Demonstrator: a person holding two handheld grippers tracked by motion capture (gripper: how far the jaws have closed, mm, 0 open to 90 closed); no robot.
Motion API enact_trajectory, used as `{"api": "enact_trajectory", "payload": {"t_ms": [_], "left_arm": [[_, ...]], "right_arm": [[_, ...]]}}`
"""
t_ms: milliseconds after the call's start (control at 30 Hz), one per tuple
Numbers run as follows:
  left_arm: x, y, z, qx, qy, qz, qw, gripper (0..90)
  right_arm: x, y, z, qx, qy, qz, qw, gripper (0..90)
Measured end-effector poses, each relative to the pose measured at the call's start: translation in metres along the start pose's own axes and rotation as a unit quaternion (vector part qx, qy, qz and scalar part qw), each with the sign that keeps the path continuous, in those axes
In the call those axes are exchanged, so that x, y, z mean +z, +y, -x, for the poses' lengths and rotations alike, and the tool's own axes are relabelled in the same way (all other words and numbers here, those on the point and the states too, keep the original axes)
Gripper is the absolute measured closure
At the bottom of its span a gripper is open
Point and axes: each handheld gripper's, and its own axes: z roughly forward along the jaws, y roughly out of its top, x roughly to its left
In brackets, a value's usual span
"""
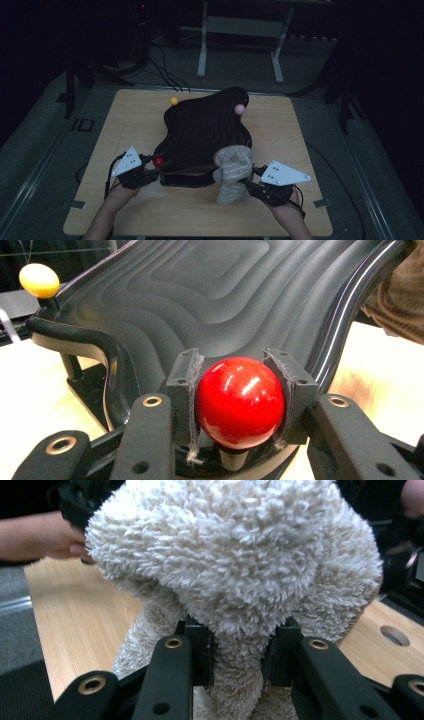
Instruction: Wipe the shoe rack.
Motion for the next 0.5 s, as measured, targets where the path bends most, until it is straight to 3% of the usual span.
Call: {"api": "enact_trajectory", "payload": {"t_ms": [100, 200, 300, 367, 433, 500], "left_arm": [[0.0, 0.0, -0.001, 0.0, -0.001, 0.0, 1.0, 59.5], [0.0, 0.0, -0.001, 0.0, -0.002, 0.001, 1.0, 59.5], [0.0, 0.0, -0.001, 0.0, -0.001, 0.001, 1.0, 59.6], [0.0, 0.0, -0.001, 0.001, -0.002, 0.001, 1.0, 59.6], [0.0, 0.0, -0.001, 0.001, -0.002, 0.0, 1.0, 59.6], [0.0, 0.0, -0.001, 0.001, -0.003, 0.0, 1.0, 59.6]], "right_arm": [[0.007, -0.006, -0.002, 0.004, 0.012, -0.008, 0.9999, 70.2], [0.006, -0.004, -0.004, -0.004, 0.01, -0.012, 0.9999, 70.2], [-0.005, 0.009, 0.0, -0.007, -0.015, 0.014, 0.9998, 70.0], [-0.006, 0.01, 0.002, -0.006, -0.018, 0.016, 0.9997, 70.1], [0.002, 0.003, 0.001, 0.001, -0.002, 0.006, 1.0, 70.1], [0.009, -0.002, -0.006, -0.008, 0.013, -0.015, 0.9998, 70.0]]}}
